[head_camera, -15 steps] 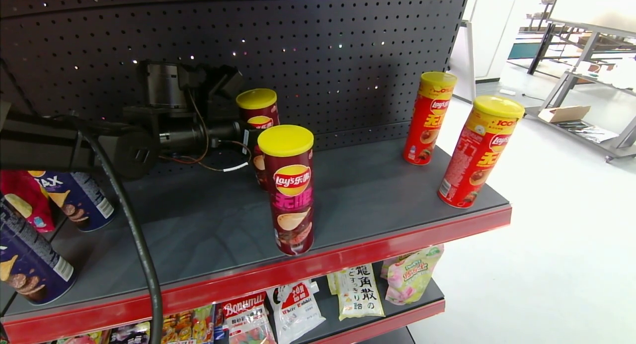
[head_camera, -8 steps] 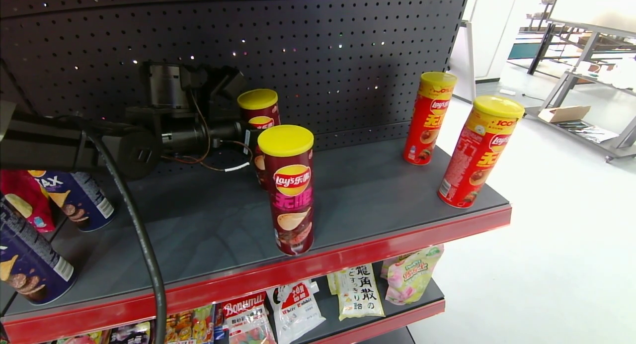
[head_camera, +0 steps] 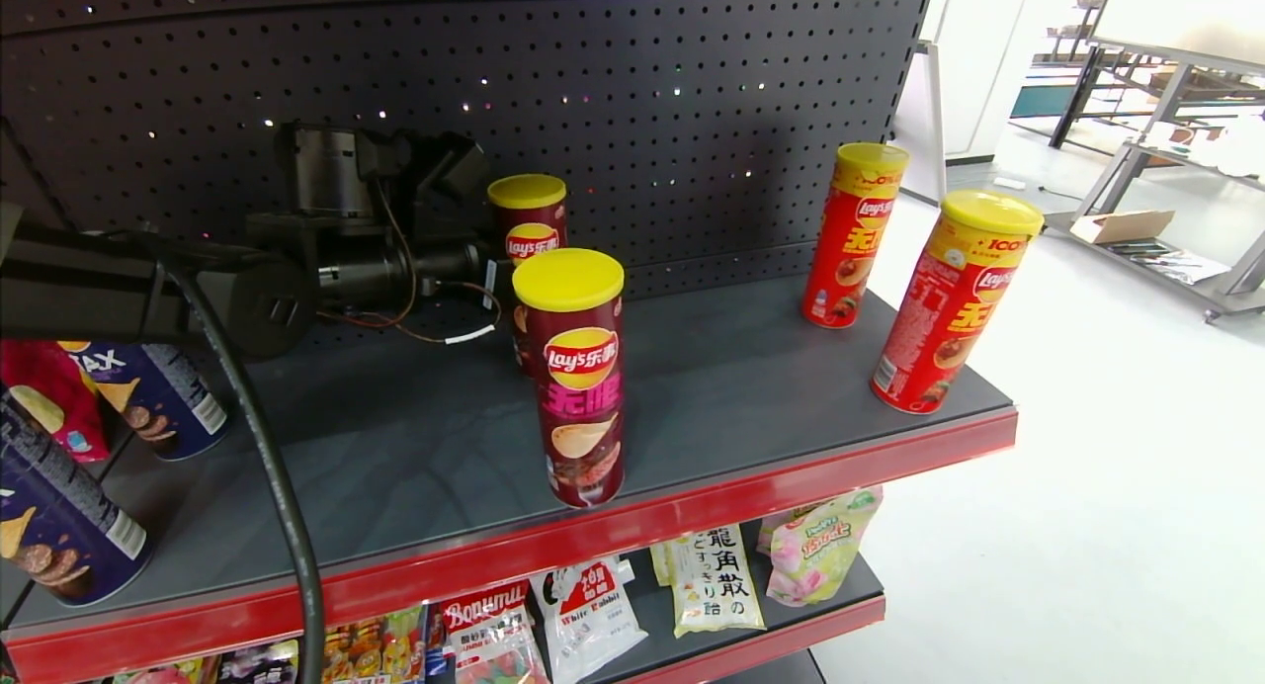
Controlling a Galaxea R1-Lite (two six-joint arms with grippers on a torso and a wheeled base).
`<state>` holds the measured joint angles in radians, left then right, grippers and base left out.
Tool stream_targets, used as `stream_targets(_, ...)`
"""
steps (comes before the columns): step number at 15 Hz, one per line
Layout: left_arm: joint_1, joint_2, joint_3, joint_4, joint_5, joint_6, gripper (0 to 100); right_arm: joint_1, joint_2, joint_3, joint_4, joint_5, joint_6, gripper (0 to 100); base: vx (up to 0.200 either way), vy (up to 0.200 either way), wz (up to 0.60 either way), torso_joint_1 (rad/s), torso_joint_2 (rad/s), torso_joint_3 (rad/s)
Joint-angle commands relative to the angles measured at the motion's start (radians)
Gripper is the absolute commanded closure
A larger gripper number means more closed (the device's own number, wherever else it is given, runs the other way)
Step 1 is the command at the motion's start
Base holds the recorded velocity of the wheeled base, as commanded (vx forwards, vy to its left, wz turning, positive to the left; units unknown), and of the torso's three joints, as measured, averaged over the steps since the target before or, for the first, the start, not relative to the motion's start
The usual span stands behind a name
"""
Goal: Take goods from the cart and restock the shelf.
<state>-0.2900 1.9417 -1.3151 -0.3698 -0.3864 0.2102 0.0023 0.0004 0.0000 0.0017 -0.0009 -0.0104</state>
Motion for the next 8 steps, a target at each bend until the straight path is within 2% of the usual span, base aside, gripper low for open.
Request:
stream_targets(1,0.000,-0.040,0.022,0.000,-0.002,0.000,0,0.001,0.000,0.000,0.000,0.001,0.000,0,0.000,0.000,0.00,0.000,0.00,0.000)
stream_targets(2,0.000,-0.052,0.036,0.002,-0.002,0.000,0,0.001,0.000,0.000,0.000,0.001,0.000,0,0.000,0.000,0.00,0.000,0.00,0.000)
stream_targets(8,0.049,-0.466,0.471,0.035,0.004,-0.002,0,0.001,0.000,0.000,0.000,0.001,0.000,0,0.000,0.000,0.00,0.000,0.00,0.000)
